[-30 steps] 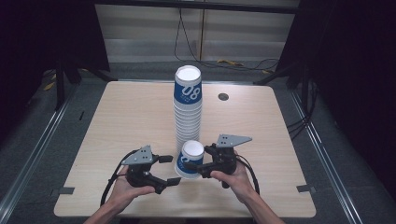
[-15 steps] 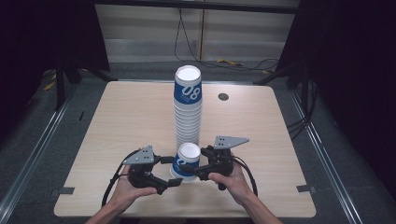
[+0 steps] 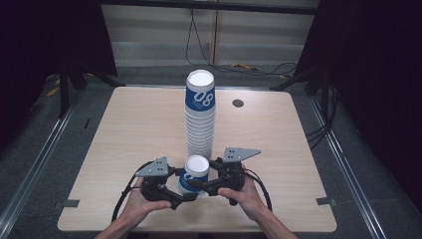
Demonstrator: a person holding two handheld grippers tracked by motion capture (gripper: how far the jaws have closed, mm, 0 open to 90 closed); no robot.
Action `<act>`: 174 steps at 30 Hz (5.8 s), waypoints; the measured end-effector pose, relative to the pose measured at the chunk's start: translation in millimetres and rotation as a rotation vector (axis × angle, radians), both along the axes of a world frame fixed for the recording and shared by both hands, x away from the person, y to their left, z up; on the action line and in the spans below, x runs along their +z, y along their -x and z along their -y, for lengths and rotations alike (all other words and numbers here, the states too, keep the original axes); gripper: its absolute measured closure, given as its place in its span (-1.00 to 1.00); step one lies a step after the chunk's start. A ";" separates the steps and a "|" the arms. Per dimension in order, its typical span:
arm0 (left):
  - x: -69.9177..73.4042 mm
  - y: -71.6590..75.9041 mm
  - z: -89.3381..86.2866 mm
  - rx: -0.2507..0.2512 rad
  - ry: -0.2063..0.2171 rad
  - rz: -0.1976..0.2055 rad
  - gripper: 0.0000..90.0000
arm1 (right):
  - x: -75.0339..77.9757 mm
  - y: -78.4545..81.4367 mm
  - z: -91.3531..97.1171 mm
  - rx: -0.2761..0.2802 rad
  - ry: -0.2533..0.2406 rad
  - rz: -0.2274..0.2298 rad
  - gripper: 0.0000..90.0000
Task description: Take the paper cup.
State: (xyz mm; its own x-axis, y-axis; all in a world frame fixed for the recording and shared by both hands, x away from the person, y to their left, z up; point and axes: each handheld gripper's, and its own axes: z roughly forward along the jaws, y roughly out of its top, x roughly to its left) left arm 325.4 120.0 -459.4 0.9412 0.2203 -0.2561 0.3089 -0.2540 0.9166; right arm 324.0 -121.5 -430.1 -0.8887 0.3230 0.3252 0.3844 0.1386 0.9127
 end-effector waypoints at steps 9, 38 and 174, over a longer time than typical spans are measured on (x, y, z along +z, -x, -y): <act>0.1 0.2 -0.1 -0.012 -0.007 0.007 -0.64 | 0.4 2.3 -3.9 0.013 0.018 0.021 -0.39; -0.3 -4.7 -6.2 -0.065 -0.067 -0.028 -0.54 | 10.7 0.1 7.4 -0.017 0.062 -0.025 -0.70; 16.7 -2.1 40.1 -0.275 -0.686 0.148 -0.57 | 9.1 -8.1 -14.6 0.328 0.718 -0.038 -0.33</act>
